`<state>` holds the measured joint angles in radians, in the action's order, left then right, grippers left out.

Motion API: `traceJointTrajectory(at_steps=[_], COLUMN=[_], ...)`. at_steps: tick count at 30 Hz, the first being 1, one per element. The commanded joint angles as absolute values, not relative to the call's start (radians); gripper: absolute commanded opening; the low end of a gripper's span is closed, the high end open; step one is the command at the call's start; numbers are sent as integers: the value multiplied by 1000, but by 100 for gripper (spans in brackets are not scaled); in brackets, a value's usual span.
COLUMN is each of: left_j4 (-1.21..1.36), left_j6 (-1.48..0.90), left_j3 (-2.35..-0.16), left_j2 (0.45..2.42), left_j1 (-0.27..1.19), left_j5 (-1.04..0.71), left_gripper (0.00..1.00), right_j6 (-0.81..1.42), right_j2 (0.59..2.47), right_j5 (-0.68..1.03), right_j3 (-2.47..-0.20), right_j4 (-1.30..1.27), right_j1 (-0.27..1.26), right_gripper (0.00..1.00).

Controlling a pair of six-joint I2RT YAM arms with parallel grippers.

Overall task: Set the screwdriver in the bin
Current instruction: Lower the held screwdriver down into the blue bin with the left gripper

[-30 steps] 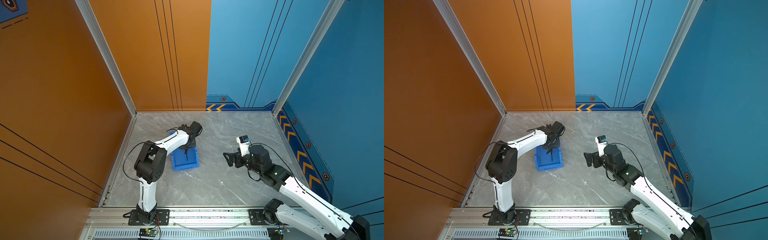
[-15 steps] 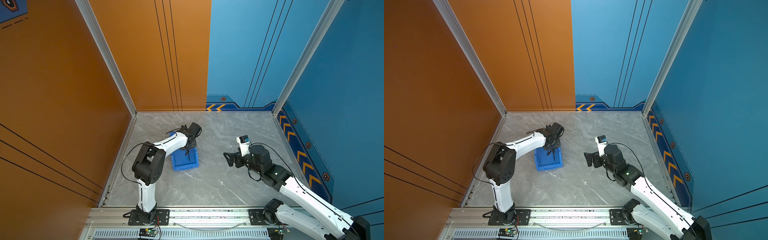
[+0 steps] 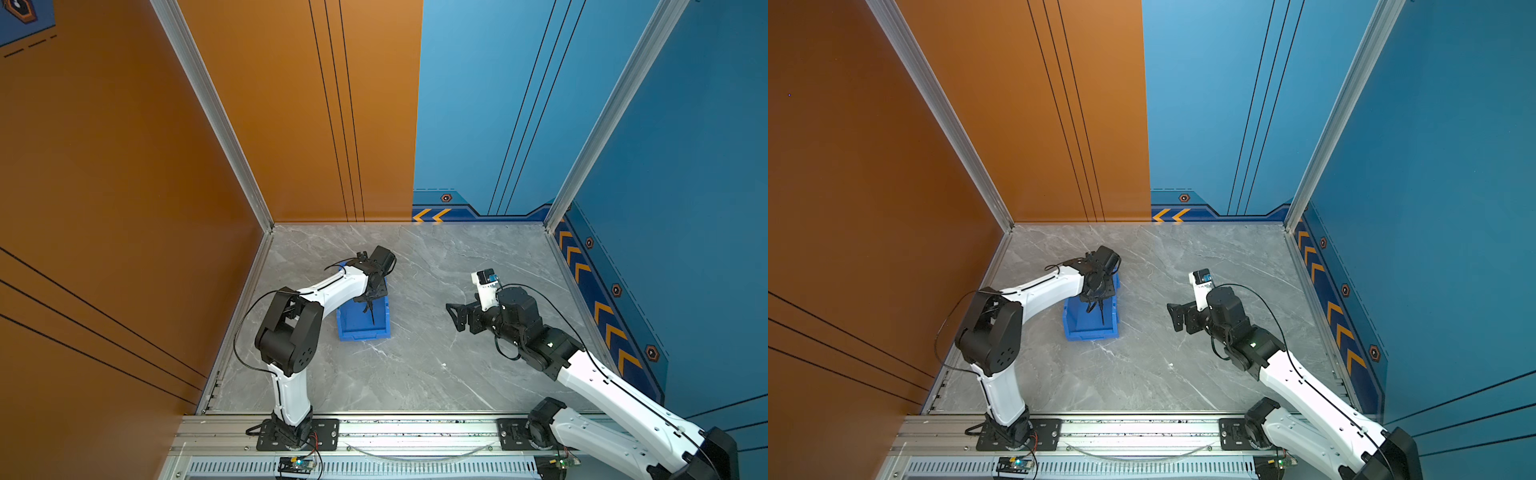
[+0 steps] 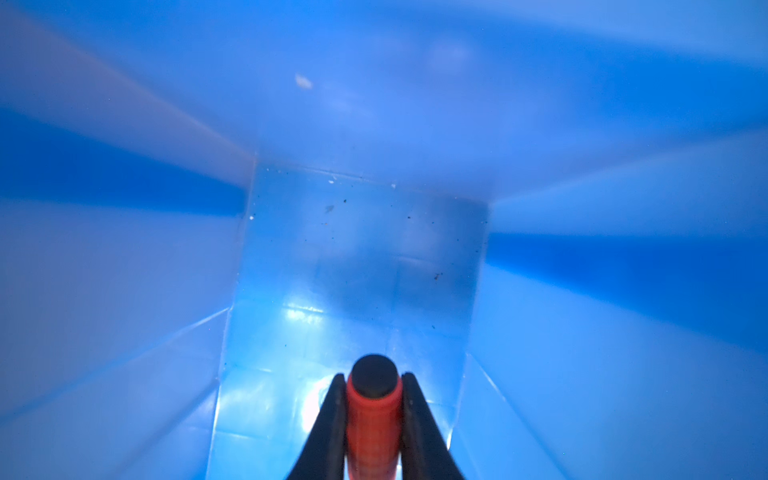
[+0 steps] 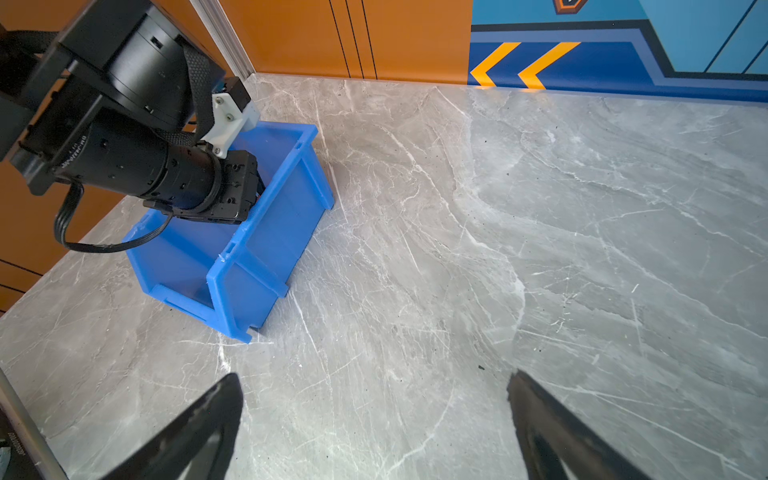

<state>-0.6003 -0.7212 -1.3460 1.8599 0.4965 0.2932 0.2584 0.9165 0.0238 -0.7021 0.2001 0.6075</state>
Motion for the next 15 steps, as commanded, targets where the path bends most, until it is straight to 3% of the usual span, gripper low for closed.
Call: traceJointTrajectory(at_steps=[1,15], left_j4=[-614,-534], left_j6=[-695,-580], left_j3=[-1340,-1254], left_j2=[1815,1868], left_j1=[475,435], left_j5=[262,243], left_gripper=[0,0], right_j6=[246,270], right_j2=[921,937], right_j5=[33,25], right_j3=[-729,-726], right_j4=[187,163], right_j1=[601,605], right_gripper=[100,100])
